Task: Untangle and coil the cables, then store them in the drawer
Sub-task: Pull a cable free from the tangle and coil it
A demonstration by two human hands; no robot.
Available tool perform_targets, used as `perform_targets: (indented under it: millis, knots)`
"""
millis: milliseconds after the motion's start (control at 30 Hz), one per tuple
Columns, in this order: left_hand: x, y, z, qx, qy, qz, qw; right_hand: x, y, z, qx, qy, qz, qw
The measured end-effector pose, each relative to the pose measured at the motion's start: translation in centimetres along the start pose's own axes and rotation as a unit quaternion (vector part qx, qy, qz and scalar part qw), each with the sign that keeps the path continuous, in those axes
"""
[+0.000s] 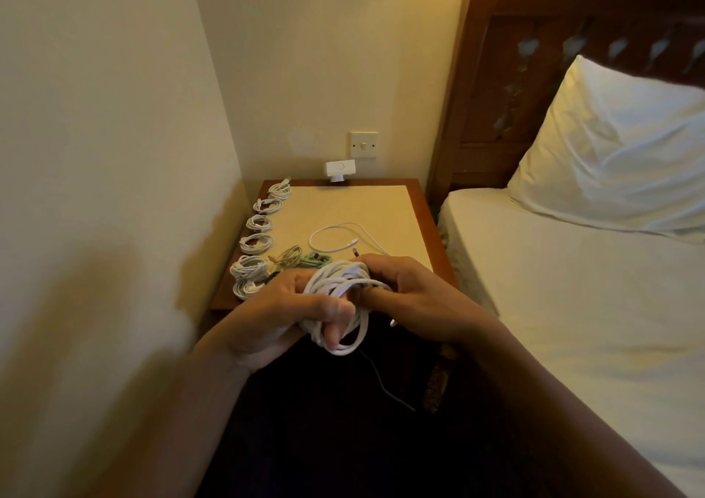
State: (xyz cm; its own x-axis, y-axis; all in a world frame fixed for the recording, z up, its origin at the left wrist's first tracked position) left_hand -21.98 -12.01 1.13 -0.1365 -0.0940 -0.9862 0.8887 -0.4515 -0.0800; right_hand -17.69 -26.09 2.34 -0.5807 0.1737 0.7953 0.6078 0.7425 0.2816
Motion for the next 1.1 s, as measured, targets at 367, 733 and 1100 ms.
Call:
perform_targets:
  millis: [367, 733, 1100]
  knots:
    - [-0.9, -0.3, -3.6, -0.196, -0.301, 0.072, 0.931, -8.6, -2.2, -1.3, -0.168, -0.083, 0.13, 0.974]
    - [1.2, 2.0, -3.4, -0.291, 0.129, 0.018, 0.948, 4.2, -0.5, 5.3, 0.099, -0.243, 0.037, 0.964]
    - [0.8, -0.7, -0.4, -0.083, 0.069, -0.003, 0.994, -1.7, 0.7, -5.9, -0.127, -0.048, 0.057, 0.989]
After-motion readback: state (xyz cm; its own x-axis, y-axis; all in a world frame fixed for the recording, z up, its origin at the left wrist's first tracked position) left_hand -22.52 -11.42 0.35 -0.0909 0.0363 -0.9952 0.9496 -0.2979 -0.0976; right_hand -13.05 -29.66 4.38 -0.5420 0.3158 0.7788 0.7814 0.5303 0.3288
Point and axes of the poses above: each hand's wrist, its own y-axis towards the middle knuckle, its own z-axis out of the palm, x = y × z, the point moved 6 cm from there along y, towards the middle knuckle, and after that the axes turned 6 degrees about -z, right-handed, at the moved point
